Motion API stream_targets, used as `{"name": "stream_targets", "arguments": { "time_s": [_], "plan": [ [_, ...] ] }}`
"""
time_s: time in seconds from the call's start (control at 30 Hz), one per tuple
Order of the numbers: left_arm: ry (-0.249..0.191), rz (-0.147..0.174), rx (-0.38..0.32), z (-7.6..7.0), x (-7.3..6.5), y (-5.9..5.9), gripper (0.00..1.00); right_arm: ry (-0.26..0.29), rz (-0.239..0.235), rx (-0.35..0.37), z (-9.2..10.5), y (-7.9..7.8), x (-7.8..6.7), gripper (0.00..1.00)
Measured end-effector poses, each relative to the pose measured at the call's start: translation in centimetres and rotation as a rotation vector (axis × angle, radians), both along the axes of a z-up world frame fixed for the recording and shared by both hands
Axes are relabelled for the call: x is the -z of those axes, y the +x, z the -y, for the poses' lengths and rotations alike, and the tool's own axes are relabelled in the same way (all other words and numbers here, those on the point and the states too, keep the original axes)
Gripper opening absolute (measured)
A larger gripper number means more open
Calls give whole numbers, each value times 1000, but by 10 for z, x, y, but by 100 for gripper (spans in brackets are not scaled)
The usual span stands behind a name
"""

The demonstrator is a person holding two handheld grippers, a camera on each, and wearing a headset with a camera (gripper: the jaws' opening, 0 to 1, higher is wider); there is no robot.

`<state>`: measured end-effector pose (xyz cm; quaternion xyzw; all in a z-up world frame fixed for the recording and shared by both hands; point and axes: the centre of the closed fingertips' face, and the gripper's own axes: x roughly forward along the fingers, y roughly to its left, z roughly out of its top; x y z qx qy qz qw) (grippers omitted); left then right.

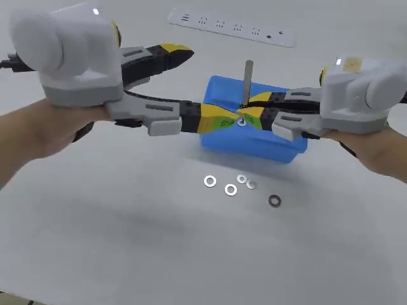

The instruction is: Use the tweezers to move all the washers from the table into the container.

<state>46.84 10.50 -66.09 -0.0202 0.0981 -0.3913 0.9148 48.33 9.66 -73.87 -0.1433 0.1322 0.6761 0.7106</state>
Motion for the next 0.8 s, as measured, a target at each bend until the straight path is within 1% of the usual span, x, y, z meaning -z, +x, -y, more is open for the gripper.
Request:
{"name": "stream_targets", "arguments": {
  "time_s": [0.07,0.13,0.17,0.23,0.27,0.3,0.33,0.37,0.4,0.43,0.47,0.5,0.53,0.57,0.63,0.7,0.77,0.8],
  "plan": [
    [-5,-6,35,8,0,4,75,2,0,-3,0,0,0,6],
    [30,4,50,12,4,9,68,4,1,-7,0,0,-1,7],
    [33,-4,66,15,6,12,65,6,1,-9,1,0,-1,7],
    [8,-11,92,20,4,13,57,8,-3,-15,1,-1,-2,7],
    [-36,-11,131,27,-1,11,55,10,-11,-22,2,-2,-3,7],
    [-66,-13,149,32,-5,11,54,8,-10,-30,2,-3,-3,7],
    [-57,-12,179,36,-5,10,54,3,-12,-43,3,-5,-2,7],
    [-39,-11,198,38,-3,10,54,2,-13,-52,3,-7,-2,7],
    [13,-10,237,41,3,8,51,1,-16,-56,3,-8,-2,7],
    [41,-14,253,42,6,7,44,-2,-14,-61,4,-9,-2,7],
    [60,-15,266,43,8,6,38,-4,-16,-65,4,-10,-1,7],
    [56,-11,277,45,8,6,32,-5,-16,-68,5,-10,-1,7],
    [70,5,283,46,7,6,25,-5,-19,-69,5,-11,-1,7],
    [72,8,286,46,7,6,24,-4,-23,-71,5,-11,0,7],
    [56,0,292,47,5,6,22,-7,-27,-73,6,-12,1,7],
    [55,6,299,47,4,6,17,-12,-31,-78,7,-13,3,7],
    [44,2,306,47,1,5,16,-15,-36,-80,8,-14,4,7],
    [46,4,307,47,0,5,15,-14,-37,-81,8,-14,4,7]
  ]
}}
